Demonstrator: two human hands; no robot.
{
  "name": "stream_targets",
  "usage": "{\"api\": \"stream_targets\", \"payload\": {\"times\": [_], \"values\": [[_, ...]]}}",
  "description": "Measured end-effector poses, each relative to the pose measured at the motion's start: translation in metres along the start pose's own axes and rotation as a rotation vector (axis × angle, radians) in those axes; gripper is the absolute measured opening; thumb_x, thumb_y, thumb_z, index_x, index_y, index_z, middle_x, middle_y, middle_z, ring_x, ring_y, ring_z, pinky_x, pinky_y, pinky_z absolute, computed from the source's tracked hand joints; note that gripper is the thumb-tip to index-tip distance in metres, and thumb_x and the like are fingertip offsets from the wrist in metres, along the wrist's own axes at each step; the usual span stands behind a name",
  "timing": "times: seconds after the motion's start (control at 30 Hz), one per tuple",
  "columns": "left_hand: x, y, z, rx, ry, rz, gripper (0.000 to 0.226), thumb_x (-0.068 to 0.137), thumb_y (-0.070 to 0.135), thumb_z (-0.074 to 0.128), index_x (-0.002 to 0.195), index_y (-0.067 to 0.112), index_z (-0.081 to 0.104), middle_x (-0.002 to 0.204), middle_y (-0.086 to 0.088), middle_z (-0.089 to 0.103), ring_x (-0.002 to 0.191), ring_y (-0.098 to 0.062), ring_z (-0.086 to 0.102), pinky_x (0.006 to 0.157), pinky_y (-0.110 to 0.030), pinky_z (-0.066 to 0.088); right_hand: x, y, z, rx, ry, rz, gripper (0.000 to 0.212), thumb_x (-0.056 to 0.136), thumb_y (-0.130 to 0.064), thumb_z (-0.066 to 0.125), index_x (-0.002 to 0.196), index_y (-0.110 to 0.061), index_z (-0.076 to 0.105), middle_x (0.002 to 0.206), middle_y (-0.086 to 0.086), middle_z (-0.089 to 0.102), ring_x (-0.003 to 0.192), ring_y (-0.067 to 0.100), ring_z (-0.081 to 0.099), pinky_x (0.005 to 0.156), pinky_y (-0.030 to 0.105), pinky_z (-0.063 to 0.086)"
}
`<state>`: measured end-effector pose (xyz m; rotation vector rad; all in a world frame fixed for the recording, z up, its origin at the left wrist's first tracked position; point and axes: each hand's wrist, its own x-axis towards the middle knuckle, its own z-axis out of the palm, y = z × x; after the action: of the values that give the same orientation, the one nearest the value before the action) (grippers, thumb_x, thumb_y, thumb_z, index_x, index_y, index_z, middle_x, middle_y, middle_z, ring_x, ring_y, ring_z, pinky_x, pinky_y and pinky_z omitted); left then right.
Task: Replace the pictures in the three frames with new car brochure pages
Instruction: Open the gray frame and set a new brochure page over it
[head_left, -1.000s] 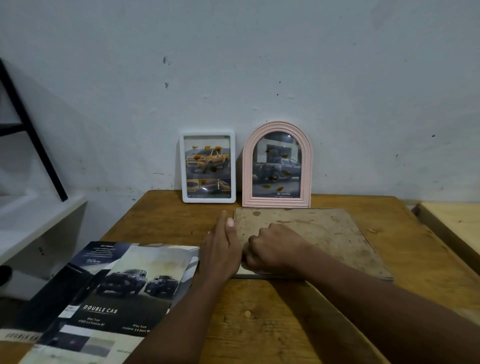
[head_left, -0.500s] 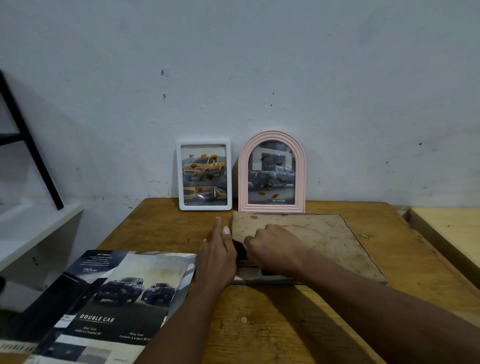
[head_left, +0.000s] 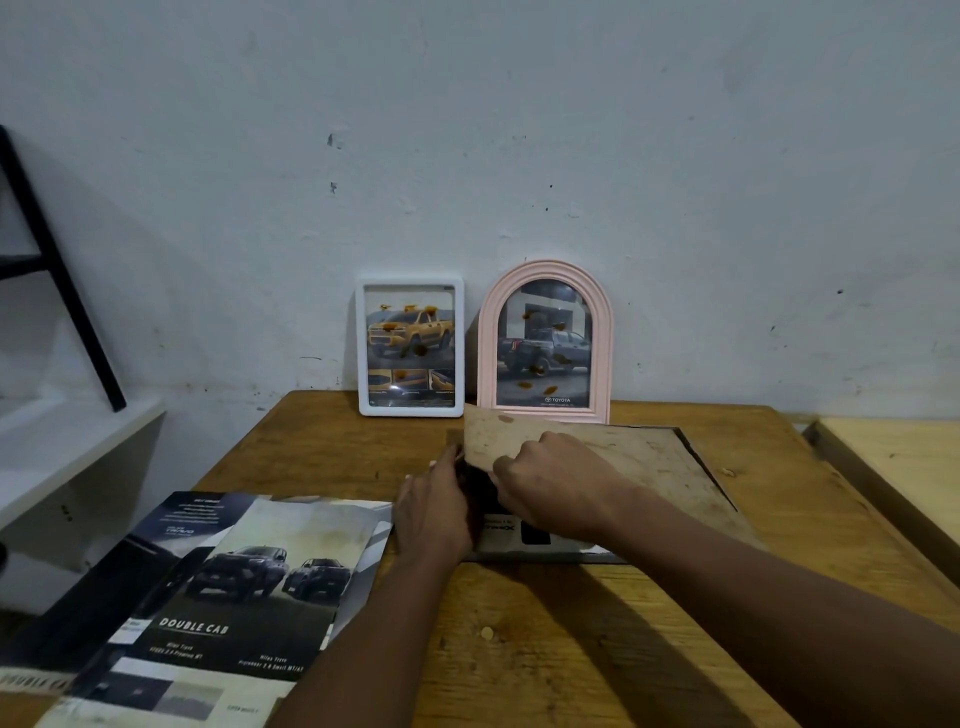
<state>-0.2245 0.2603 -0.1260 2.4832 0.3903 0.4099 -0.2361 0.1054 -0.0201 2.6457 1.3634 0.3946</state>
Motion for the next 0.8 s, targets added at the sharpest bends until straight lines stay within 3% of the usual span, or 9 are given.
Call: {"api": "stream_targets", "payload": {"times": [0.1, 0.2, 0.3, 0.4, 0.47, 0.53, 0.63, 0.7, 0.8], "values": [[0.0, 0.004, -0.005, 0.0, 0.015, 0.008, 0.038, 0.1, 0.024, 0.06, 0.136, 0.03, 0.051, 0.125, -0.001, 0.068, 0.124, -0.027, 0.058, 0.107, -0.05, 0.046, -0.01, 0.013, -0.016, 0.027, 0.126, 0.066, 0.027, 0.103, -0.03, 0.044, 0.097, -0.012, 0.063, 0.074, -0.001, 0.055, 0.06, 0.017, 0.053, 0.064, 0.033, 0.052], [0.0, 0.01, -0.013, 0.038, -0.003, 0.019, 0.047, 0.1, 0.023, 0.057, 0.145, 0.027, 0.046, 0.13, -0.004, 0.066, 0.13, -0.028, 0.054, 0.114, -0.053, 0.039, -0.026, 0.035, -0.035, 0.068, 0.365, 0.152, 0.027, 0.099, -0.029, 0.051, 0.089, -0.011, 0.069, 0.069, 0.002, 0.064, 0.049, 0.015, 0.052, 0.051, 0.027, 0.045], [0.005, 0.017, -0.019, 0.017, 0.029, 0.068, 0.047, 0.102, 0.028, 0.053, 0.148, 0.028, 0.043, 0.132, -0.004, 0.064, 0.128, -0.026, 0.055, 0.116, -0.054, 0.035, -0.048, 0.05, -0.05, 0.151, 0.536, 0.183, 0.032, 0.098, -0.031, 0.05, 0.094, -0.01, 0.074, 0.072, 0.007, 0.072, 0.048, 0.017, 0.06, 0.049, 0.033, 0.054], [0.007, 0.052, -0.046, -0.645, 0.021, -0.133, 0.042, 0.106, 0.049, 0.04, 0.145, 0.032, 0.045, 0.129, -0.004, 0.061, 0.109, -0.022, 0.06, 0.095, -0.053, 0.052, -0.062, 0.047, -0.053, 0.214, 0.6, 0.188, 0.022, 0.096, -0.028, 0.061, 0.099, -0.011, 0.074, 0.081, 0.005, 0.075, 0.056, 0.016, 0.066, 0.054, 0.034, 0.057], [0.01, 0.08, -0.066, -1.094, -0.091, -0.271, 0.044, 0.102, 0.061, 0.04, 0.133, 0.031, 0.05, 0.117, -0.002, 0.059, 0.108, -0.03, 0.063, 0.091, -0.057, 0.056, -0.063, 0.04, -0.05, 0.253, 0.607, 0.194, 0.029, 0.095, -0.037, 0.056, 0.1, -0.015, 0.074, 0.087, 0.002, 0.076, 0.065, 0.014, 0.068, 0.058, 0.034, 0.058], [0.01, 0.101, -0.085, -1.264, -0.218, -0.272, 0.043, 0.097, 0.062, 0.051, 0.123, 0.029, 0.055, 0.119, -0.007, 0.059, 0.109, -0.038, 0.065, 0.086, -0.058, 0.059, -0.061, 0.033, -0.046, 0.309, 0.588, 0.217, 0.038, 0.091, -0.046, 0.049, 0.099, -0.018, 0.074, 0.09, -0.001, 0.075, 0.071, 0.011, 0.069, 0.061, 0.034, 0.059], [0.004, 0.113, -0.099, -1.14, -0.279, -0.21, 0.05, 0.099, 0.022, 0.063, 0.146, 0.025, 0.045, 0.133, -0.013, 0.055, 0.105, -0.036, 0.066, 0.064, -0.039, 0.062, -0.057, 0.022, -0.037, 0.365, 0.525, 0.265, 0.042, 0.087, -0.054, 0.049, 0.096, -0.021, 0.074, 0.089, -0.005, 0.074, 0.074, 0.009, 0.067, 0.063, 0.033, 0.058], [0.001, 0.111, -0.103, -1.032, -0.24, -0.181, 0.064, 0.098, -0.001, 0.058, 0.152, 0.03, 0.042, 0.133, -0.01, 0.05, 0.101, -0.032, 0.066, 0.061, -0.034, 0.061, -0.058, 0.02, -0.031, 0.445, 0.515, 0.31, 0.043, 0.087, -0.058, 0.049, 0.095, -0.023, 0.073, 0.088, -0.009, 0.072, 0.075, 0.005, 0.064, 0.066, 0.035, 0.058], [-0.007, 0.104, -0.11, -1.063, -0.238, -0.154, 0.057, 0.099, -0.006, 0.053, 0.146, 0.027, 0.053, 0.124, -0.007, 0.054, 0.097, -0.028, 0.066, 0.062, -0.031, 0.062, -0.067, 0.041, -0.02, 0.491, 0.52, 0.502, 0.041, 0.092, -0.057, 0.052, 0.11, -0.023, 0.067, 0.111, -0.004, 0.068, 0.098, 0.011, 0.059, 0.084, 0.036, 0.053]]}}
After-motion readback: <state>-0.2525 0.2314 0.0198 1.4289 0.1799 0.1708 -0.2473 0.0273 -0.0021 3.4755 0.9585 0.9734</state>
